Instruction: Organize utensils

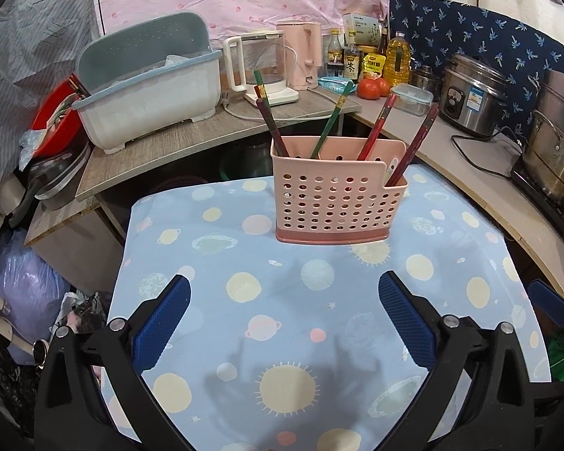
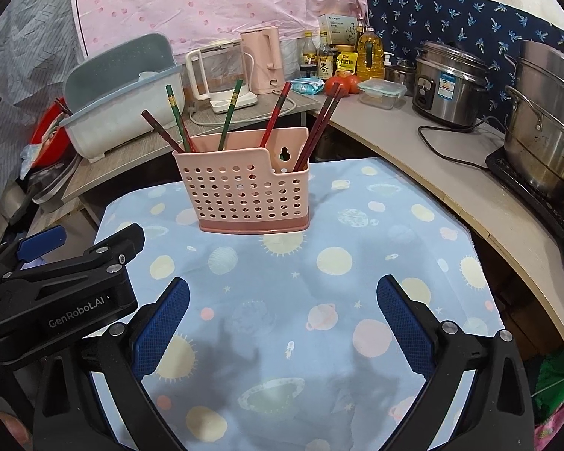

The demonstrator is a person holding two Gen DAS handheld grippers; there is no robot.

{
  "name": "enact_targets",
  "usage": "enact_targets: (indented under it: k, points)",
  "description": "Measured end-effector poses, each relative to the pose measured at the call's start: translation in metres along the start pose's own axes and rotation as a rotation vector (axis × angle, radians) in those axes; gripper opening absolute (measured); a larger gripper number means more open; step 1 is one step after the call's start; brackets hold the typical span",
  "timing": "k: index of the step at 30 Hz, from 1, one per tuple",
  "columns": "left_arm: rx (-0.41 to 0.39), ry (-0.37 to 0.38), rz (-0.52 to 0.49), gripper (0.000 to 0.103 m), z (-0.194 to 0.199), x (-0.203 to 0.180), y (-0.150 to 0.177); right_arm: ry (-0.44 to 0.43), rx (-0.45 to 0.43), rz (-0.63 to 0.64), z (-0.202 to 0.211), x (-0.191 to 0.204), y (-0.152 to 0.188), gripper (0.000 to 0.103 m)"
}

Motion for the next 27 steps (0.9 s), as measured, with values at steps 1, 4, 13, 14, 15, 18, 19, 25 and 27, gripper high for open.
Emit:
enact_targets:
  k: [1,4,13,14,15,18,19,25,27]
  points:
    - [-0.002,-0.004,-0.002,0.096,0.001,0.000,0.000,0.000,0.000,0.000,0.000,0.000,0.000,0.096]
    - [-0.007,-0.014,-0.008,0.096,0.001,0.001,0.000,-0.001,0.004,0.002,0.001,0.001,0.000,0.097]
    - [-0.003,-0.023,-0.002,0.096,0.000,0.004,0.002,-0.007,0.012,-0.008,0.001,-0.001,0.004,0.096]
    - [-0.003,-0.024,-0.002,0.096,0.000,0.005,0.002,-0.006,0.012,-0.008,0.001,-0.002,0.004,0.096]
    - [-0.004,-0.024,-0.003,0.096,0.000,0.005,0.002,-0.003,0.013,-0.009,0.001,-0.003,0.004,0.096]
    - [-0.002,-0.026,-0.003,0.096,0.000,0.006,0.002,0.005,0.014,-0.009,0.001,-0.004,0.005,0.096]
    - [-0.002,-0.026,-0.001,0.096,0.000,0.007,0.003,0.006,0.015,-0.011,0.001,-0.005,0.005,0.096]
    - [0.003,-0.045,-0.013,0.096,-0.003,0.007,0.006,0.008,0.007,-0.033,0.003,-0.012,0.004,0.096]
    - [0.005,-0.049,-0.015,0.096,-0.004,0.006,0.007,0.012,0.006,-0.026,0.003,-0.012,0.003,0.096]
Point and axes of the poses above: each gripper's, at about its wrist camera, not at the fingertips, and z roughly against the way its jaws point, x to its left, y to its underside, the point moved 5 cm from there along -z, roughly the way its jaws point, and after that the axes turned 10 degrees about z, right-handed, at the moved point
